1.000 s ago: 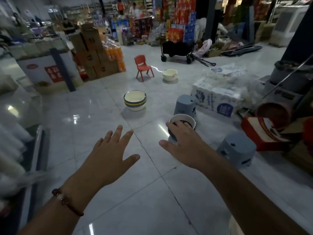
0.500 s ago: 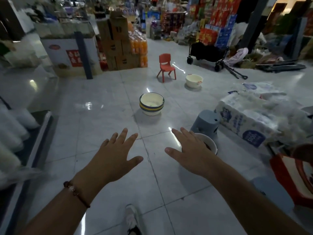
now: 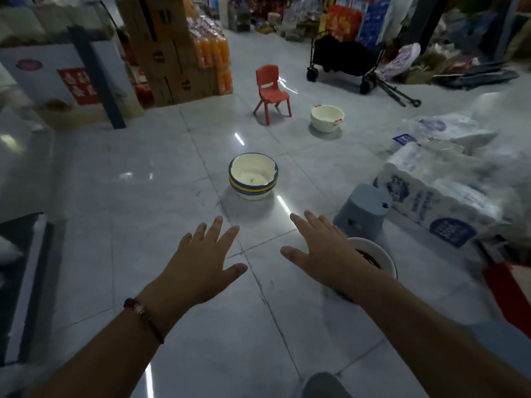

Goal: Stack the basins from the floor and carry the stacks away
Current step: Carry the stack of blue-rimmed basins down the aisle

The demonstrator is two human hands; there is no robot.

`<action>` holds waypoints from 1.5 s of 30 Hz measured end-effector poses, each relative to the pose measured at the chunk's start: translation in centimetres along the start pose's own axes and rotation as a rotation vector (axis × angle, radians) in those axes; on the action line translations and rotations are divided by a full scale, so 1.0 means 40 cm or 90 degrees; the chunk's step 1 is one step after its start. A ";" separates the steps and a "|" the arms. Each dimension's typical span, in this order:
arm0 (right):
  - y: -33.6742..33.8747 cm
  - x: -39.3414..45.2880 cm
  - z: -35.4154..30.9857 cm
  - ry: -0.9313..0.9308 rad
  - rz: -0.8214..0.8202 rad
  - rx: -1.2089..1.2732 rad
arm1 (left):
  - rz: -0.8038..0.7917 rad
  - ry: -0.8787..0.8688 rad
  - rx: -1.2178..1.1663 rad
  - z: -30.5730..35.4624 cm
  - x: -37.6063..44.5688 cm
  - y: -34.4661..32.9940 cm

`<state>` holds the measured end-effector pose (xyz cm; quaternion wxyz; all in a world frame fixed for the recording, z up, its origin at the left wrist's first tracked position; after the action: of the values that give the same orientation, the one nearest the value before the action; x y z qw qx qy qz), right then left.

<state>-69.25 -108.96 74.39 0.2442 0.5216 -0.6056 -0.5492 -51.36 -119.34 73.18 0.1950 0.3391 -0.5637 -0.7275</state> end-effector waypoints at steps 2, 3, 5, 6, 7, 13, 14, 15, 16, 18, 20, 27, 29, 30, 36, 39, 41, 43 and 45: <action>0.024 0.108 0.012 -0.003 0.014 -0.001 | -0.005 -0.018 0.018 -0.023 0.103 0.017; 0.037 0.163 0.019 -0.004 0.018 0.000 | -0.006 -0.021 0.020 -0.036 0.156 0.027; 0.054 0.273 0.033 0.000 0.021 0.003 | -0.008 -0.024 0.022 -0.060 0.266 0.044; 0.060 0.328 0.040 0.005 0.017 0.001 | -0.011 -0.023 0.026 -0.071 0.320 0.051; 0.066 0.389 0.049 0.010 0.013 -0.002 | -0.013 -0.020 0.028 -0.084 0.379 0.059; 0.111 0.761 0.120 0.024 -0.014 -0.001 | -0.026 0.015 0.036 -0.168 0.716 0.108; 0.123 0.819 0.129 0.028 -0.022 -0.005 | -0.028 0.021 0.033 -0.179 0.770 0.120; 0.135 0.879 0.136 0.032 -0.030 -0.010 | -0.027 0.028 0.024 -0.194 0.824 0.132; 0.148 0.935 0.142 0.036 -0.035 -0.014 | -0.027 0.034 0.013 -0.212 0.874 0.141; 0.172 1.032 0.148 0.042 -0.047 -0.023 | -0.035 0.049 -0.006 -0.244 0.956 0.151; 0.189 1.125 0.150 0.046 -0.061 -0.029 | -0.048 0.064 -0.025 -0.283 1.030 0.157; 0.195 1.489 0.165 0.017 -0.093 -0.056 | -0.088 0.062 -0.029 -0.453 1.368 0.158; 0.183 1.596 0.172 -0.007 -0.102 -0.058 | -0.107 0.055 -0.022 -0.509 1.483 0.143; 0.175 1.649 0.175 -0.025 -0.111 -0.059 | -0.117 0.052 -0.023 -0.541 1.539 0.140; 0.123 1.930 0.193 -0.156 -0.181 -0.010 | -0.221 -0.002 0.001 -0.711 1.851 0.134; 0.090 2.049 0.199 -0.177 -0.194 -0.003 | -0.252 -0.032 0.031 -0.764 1.995 0.137; 0.066 2.117 0.214 -0.186 -0.203 0.011 | -0.277 -0.051 0.040 -0.781 2.082 0.126; 0.038 2.185 0.238 -0.196 -0.215 0.023 | -0.296 -0.065 0.049 -0.792 2.168 0.101; 0.006 2.253 0.269 -0.204 -0.225 0.039 | -0.318 -0.074 0.052 -0.800 2.248 0.066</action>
<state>-109.03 -185.66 46.64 0.0292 0.5327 -0.5521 -0.6408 -91.19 -202.01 46.80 -0.0372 0.4327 -0.5016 -0.7482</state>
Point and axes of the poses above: each hand's wrist, its own x-axis towards the middle knuckle, its own y-axis out of the back of the hand, z = x × y, the point moved 8 cm from there along x, towards the middle knuckle, and after that the axes turned 4 degrees about -x, right-handed, at the moved point
